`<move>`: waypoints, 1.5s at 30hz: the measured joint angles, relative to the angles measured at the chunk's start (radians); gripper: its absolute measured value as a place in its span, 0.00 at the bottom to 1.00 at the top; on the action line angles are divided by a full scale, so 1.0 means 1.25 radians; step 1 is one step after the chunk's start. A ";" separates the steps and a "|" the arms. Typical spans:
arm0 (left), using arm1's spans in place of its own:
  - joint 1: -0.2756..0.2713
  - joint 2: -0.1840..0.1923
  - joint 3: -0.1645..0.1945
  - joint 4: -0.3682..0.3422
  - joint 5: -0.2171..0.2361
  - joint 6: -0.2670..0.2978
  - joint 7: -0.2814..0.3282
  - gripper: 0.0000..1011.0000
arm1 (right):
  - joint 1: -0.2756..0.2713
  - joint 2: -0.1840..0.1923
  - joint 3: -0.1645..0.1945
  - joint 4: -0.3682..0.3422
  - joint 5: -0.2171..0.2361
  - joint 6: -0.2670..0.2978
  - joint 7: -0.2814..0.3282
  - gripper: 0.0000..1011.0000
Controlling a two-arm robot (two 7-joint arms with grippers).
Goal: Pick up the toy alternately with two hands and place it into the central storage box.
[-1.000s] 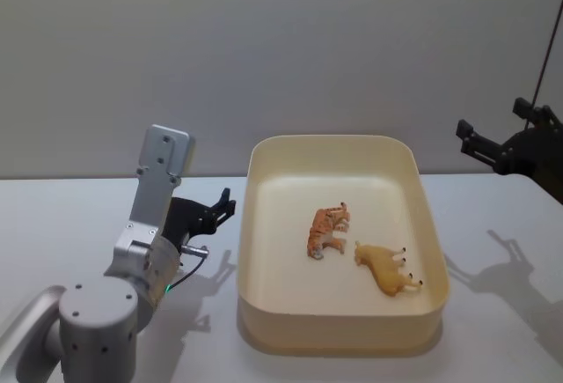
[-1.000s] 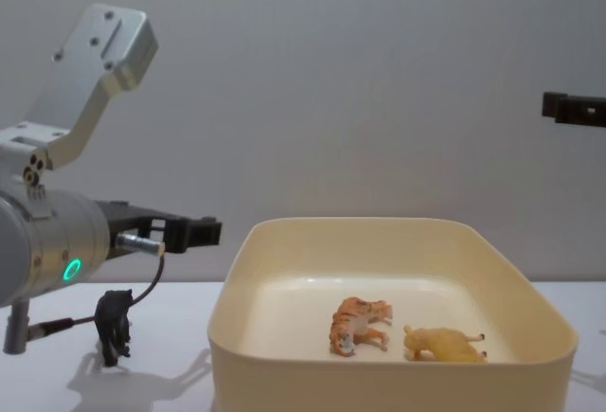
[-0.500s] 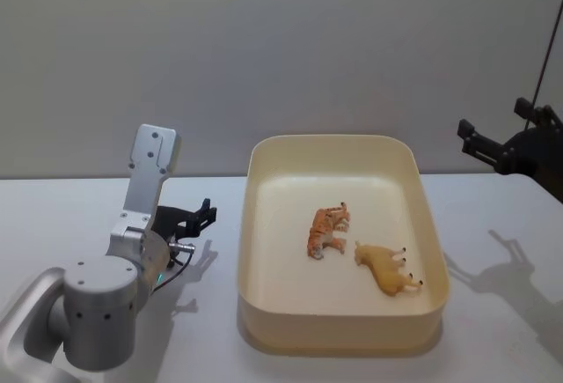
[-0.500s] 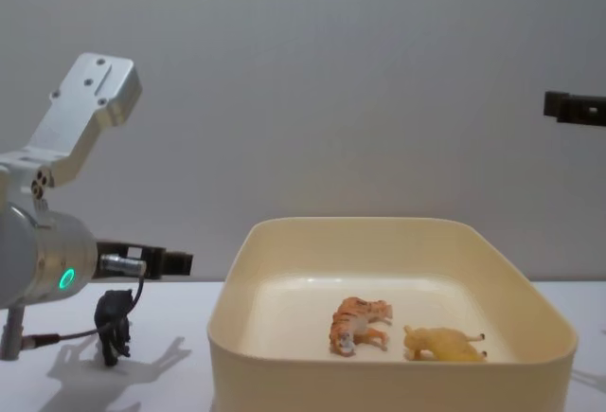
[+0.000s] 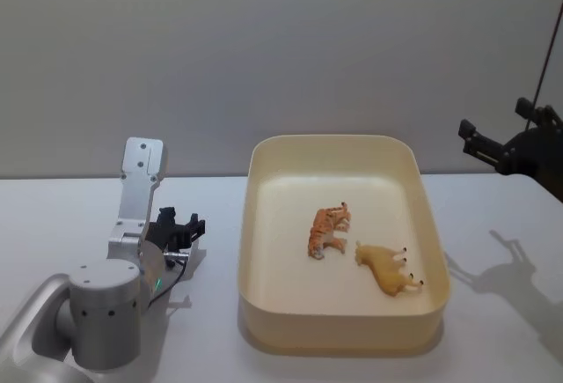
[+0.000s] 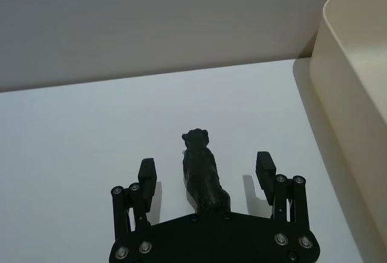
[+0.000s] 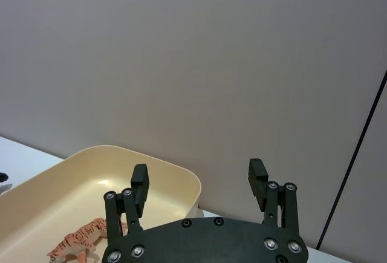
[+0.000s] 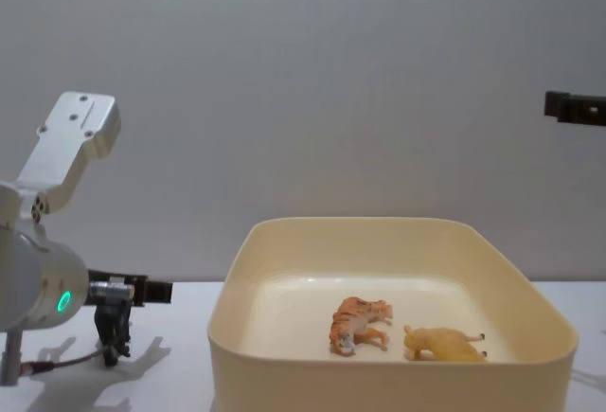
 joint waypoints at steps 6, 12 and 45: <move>0.002 -0.006 -0.006 0.014 -0.020 -0.003 0.012 0.99 | 0.000 0.000 0.000 0.000 0.000 0.000 0.000 0.99; 0.003 -0.011 -0.011 0.025 -0.037 -0.010 0.019 0.92 | 0.000 0.000 0.000 0.000 0.000 0.000 0.000 0.99; -0.019 -0.023 -0.015 -0.001 0.016 -0.033 -0.007 0.31 | 0.000 0.000 0.000 0.000 0.000 0.000 0.000 0.99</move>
